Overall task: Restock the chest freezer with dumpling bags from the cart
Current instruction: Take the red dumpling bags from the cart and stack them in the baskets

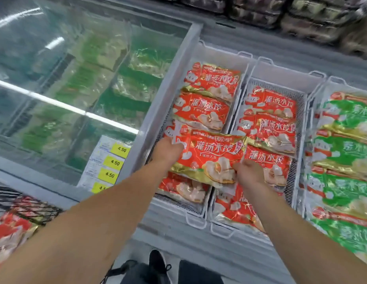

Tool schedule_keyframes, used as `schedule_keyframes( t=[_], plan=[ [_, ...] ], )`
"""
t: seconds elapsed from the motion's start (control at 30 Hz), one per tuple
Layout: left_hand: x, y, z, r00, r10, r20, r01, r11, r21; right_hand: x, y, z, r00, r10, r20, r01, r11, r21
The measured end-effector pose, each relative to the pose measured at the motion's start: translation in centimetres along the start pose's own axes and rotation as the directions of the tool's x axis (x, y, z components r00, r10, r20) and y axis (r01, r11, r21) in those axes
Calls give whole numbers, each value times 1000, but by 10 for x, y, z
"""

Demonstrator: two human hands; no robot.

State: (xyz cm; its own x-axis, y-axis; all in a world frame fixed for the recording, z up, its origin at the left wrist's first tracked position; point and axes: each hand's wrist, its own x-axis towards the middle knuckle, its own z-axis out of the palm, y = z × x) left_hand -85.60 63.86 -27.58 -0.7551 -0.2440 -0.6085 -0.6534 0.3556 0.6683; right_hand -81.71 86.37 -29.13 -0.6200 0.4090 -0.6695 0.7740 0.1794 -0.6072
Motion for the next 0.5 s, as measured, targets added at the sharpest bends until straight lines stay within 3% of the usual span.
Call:
schedule_keyframes(
  t=[0.17,0.23,0.3,0.33,0.4,0.47,0.5],
  plan=[
    [41,19,13,995,51,-91,-40,992,117,33,-28,23,989,59,138,-53,997,-50],
    [57,22,19,990,68,-123,-49,987,154,44,-36,35,979,23,201,8,988,-153],
    [73,15,25,978,159,-138,-114,951,288,59,-34,44,960,-111,257,193,927,-321],
    [79,8,28,977,200,-71,-153,896,417,61,-34,46,936,-223,272,326,840,-433],
    [89,-8,38,980,116,163,-195,741,643,74,-30,56,829,-400,390,559,569,-604],
    [93,-24,44,949,-12,314,-236,632,738,85,-28,67,733,-420,535,674,342,-655],
    [94,-32,45,941,-29,338,-251,610,751,93,-24,74,721,-388,574,685,275,-675]
  ],
)
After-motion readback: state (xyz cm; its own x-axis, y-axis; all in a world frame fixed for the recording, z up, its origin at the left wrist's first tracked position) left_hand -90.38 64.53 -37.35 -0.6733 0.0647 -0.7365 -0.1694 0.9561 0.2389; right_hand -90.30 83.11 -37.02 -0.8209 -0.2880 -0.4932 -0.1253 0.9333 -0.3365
